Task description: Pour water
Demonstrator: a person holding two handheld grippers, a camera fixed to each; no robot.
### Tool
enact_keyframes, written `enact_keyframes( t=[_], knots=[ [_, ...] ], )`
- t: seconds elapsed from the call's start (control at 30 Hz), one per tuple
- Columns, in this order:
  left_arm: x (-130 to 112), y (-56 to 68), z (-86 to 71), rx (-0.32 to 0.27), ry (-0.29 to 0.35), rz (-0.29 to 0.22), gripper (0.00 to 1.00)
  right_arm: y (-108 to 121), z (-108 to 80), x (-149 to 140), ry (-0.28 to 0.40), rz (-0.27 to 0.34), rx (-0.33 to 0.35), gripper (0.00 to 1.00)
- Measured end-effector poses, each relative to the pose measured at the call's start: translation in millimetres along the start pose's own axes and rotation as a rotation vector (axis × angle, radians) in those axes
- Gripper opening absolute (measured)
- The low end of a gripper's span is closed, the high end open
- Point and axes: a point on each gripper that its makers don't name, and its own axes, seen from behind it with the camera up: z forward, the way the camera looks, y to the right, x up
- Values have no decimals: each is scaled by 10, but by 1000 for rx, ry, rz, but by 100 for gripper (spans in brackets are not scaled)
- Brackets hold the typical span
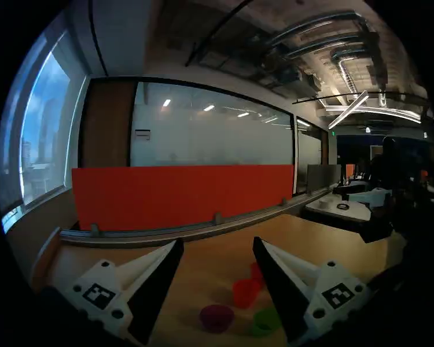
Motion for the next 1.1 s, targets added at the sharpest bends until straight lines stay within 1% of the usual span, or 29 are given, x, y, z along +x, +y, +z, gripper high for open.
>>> enact_keyframes(
  t=[0.17, 0.27, 0.37, 0.57, 0.87, 1.1],
  knots=[
    [-53, 54, 17, -26, -26, 13, 88, -36, 2, -57, -31, -14, 18, 99],
    [-111, 91, 23, -41, -48, 35, 88, -64, 5, -131, -62, -25, 40, 99],
    [-180, 140, 27, -59, -73, 57, 88, -60, 0, -187, -91, -26, 50, 99],
    [-256, 191, 35, -86, -104, 76, 89, -53, -9, -252, -124, -20, 65, 99],
    [-354, 257, 33, -114, -138, 81, 89, -19, -33, -436, -194, -42, 70, 99],
    [-477, 264, 38, -121, -168, 77, 89, -4, -31, -581, -245, -50, 73, 99]
  ],
)
